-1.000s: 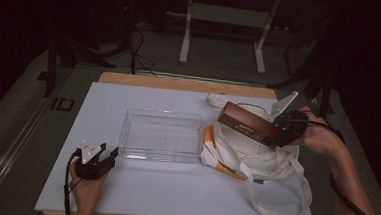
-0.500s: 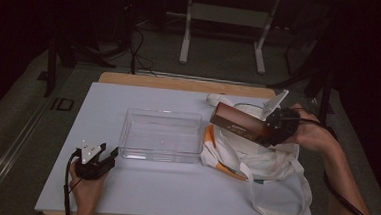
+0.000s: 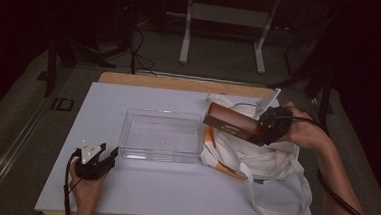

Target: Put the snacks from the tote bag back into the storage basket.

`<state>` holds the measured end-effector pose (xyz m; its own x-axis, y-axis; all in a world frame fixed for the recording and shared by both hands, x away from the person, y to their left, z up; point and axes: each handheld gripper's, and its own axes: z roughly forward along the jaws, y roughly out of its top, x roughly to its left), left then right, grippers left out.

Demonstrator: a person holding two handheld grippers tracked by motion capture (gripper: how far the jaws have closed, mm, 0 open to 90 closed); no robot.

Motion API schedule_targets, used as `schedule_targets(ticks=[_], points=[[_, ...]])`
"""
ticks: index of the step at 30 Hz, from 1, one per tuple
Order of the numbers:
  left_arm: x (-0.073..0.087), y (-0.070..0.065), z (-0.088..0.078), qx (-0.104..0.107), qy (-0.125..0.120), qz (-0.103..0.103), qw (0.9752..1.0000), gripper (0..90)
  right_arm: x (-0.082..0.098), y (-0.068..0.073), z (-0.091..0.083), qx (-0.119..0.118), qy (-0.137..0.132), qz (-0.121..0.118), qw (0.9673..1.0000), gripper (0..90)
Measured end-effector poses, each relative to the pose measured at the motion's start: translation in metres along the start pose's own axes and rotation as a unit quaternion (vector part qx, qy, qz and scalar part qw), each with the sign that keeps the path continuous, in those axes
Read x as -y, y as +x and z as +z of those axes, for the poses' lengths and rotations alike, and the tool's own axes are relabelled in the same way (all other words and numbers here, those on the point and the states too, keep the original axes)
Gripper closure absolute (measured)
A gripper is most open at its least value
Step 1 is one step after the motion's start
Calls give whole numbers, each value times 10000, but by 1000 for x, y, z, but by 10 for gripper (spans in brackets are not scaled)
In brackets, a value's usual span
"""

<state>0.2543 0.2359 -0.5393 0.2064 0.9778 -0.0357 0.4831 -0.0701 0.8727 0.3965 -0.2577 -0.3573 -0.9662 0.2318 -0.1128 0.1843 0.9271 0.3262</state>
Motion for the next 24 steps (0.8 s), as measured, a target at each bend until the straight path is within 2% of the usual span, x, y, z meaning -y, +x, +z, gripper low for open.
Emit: schedule_targets(ticks=[11, 24], points=[[0, 1, 0, 7, -20, -61, 10000, 508, -12, 3, 5, -58, -18, -145, 9999, 427], [0, 1, 0, 5, -18, -61, 10000, 508, -22, 9, 3, -55, 13, -306, 9995, 427]])
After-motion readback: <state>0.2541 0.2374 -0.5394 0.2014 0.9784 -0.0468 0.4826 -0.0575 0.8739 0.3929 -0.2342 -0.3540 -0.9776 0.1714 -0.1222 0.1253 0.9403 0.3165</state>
